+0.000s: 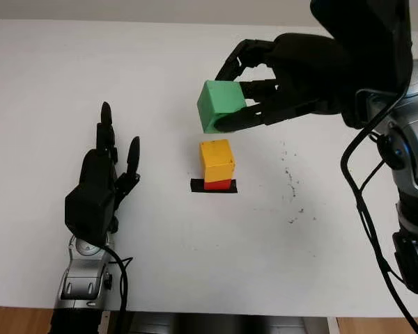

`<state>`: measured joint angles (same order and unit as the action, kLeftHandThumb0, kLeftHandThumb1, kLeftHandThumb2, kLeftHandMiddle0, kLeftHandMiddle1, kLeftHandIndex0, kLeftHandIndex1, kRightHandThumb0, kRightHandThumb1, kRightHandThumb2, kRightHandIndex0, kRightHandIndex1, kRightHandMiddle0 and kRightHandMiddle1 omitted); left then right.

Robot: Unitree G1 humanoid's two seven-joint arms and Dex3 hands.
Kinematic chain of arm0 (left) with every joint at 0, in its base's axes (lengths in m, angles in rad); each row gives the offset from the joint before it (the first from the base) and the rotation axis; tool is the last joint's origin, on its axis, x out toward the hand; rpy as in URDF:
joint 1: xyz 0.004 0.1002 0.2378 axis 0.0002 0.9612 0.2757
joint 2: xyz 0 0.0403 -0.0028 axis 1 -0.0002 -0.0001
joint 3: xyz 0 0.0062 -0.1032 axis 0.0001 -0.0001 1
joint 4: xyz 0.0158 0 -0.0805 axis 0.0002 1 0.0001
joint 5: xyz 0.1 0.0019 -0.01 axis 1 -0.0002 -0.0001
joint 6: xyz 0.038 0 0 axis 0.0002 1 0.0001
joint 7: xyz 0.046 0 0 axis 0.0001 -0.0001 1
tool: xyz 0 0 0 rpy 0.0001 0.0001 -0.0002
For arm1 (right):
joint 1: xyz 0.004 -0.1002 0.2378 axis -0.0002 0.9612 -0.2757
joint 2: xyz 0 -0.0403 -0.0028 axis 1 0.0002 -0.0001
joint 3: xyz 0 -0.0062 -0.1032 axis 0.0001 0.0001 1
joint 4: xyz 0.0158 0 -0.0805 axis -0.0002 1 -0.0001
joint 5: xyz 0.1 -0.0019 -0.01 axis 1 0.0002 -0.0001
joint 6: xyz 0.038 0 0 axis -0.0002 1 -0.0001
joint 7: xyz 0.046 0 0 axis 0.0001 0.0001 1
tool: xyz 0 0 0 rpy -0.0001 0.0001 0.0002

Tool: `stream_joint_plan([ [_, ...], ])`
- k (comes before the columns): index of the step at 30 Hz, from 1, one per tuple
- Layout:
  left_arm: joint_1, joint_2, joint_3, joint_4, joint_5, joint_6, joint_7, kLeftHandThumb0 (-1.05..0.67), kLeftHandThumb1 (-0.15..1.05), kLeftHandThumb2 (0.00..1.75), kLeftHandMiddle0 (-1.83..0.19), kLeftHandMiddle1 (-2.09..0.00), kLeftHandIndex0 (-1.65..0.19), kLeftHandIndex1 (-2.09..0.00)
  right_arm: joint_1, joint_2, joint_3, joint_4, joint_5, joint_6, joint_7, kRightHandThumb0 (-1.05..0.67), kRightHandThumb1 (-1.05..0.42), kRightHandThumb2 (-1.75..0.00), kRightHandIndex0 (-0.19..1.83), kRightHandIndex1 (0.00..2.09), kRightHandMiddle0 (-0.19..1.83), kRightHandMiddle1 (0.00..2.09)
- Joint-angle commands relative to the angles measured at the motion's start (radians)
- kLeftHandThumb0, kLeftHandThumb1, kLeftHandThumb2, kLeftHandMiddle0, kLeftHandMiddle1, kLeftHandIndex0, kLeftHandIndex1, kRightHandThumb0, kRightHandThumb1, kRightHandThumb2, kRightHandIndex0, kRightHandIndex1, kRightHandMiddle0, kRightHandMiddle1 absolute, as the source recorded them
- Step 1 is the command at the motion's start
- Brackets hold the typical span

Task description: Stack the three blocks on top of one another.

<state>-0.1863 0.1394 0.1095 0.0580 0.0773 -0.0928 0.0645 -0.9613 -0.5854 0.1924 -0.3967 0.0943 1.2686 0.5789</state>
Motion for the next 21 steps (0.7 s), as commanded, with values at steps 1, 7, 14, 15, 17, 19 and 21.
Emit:
stream_joint_plan([
  [1, 0.02, -0.005, 0.001, -0.017, 0.001, -0.003, 0.006, -0.82, 1.05, 0.58, 0.14, -0.06, 0.12, -0.06, 0.01, -0.001, -0.011, -0.024, 0.017, -0.003, -0.008, -0.37, -1.05, -0.18, 0.18, 0.0, -0.04, 2.09],
  [7, 0.024, -0.01, 0.0, -0.022, 0.001, -0.004, 0.012, -0.81, 1.05, 0.58, 0.14, -0.06, 0.11, -0.06, 0.032, -0.017, 0.004, 0.005, 0.031, -0.052, -0.012, -0.37, -1.05, -0.15, 0.19, 0.02, -0.03, 2.09],
  [14, 0.031, -0.005, -0.001, -0.024, 0.01, -0.005, 0.022, -0.83, 1.05, 0.58, 0.12, -0.06, 0.1, -0.06, 0.028, -0.048, 0.036, 0.022, 0.026, -0.072, -0.009, -0.38, -1.05, -0.13, 0.19, 0.02, -0.04, 2.03],
  [15, 0.031, -0.006, -0.001, -0.026, 0.009, -0.004, 0.02, -0.83, 1.05, 0.58, 0.12, -0.06, 0.09, -0.06, 0.027, -0.05, 0.039, 0.023, 0.027, -0.071, -0.009, -0.38, -1.05, -0.13, 0.19, 0.02, -0.04, 2.02],
  [17, 0.029, -0.006, 0.0, -0.021, -0.001, -0.012, 0.012, -0.82, 1.05, 0.57, 0.13, -0.05, 0.1, -0.06, 0.027, -0.054, 0.042, 0.024, 0.028, -0.072, -0.008, -0.37, -1.05, -0.13, 0.18, 0.02, -0.04, 2.01],
  [19, 0.027, -0.006, 0.0, -0.013, -0.005, -0.026, 0.009, -0.81, 1.05, 0.57, 0.14, -0.05, 0.11, -0.05, 0.025, -0.059, 0.046, 0.026, 0.028, -0.069, -0.008, -0.37, -1.05, -0.12, 0.18, 0.02, -0.04, 2.01],
  [21, 0.027, -0.005, -0.002, -0.011, 0.004, -0.03, 0.017, -0.8, 1.05, 0.58, 0.13, -0.06, 0.1, -0.05, 0.026, -0.065, 0.053, 0.03, 0.024, -0.073, -0.008, -0.37, -1.05, -0.12, 0.19, 0.03, -0.03, 1.99],
])
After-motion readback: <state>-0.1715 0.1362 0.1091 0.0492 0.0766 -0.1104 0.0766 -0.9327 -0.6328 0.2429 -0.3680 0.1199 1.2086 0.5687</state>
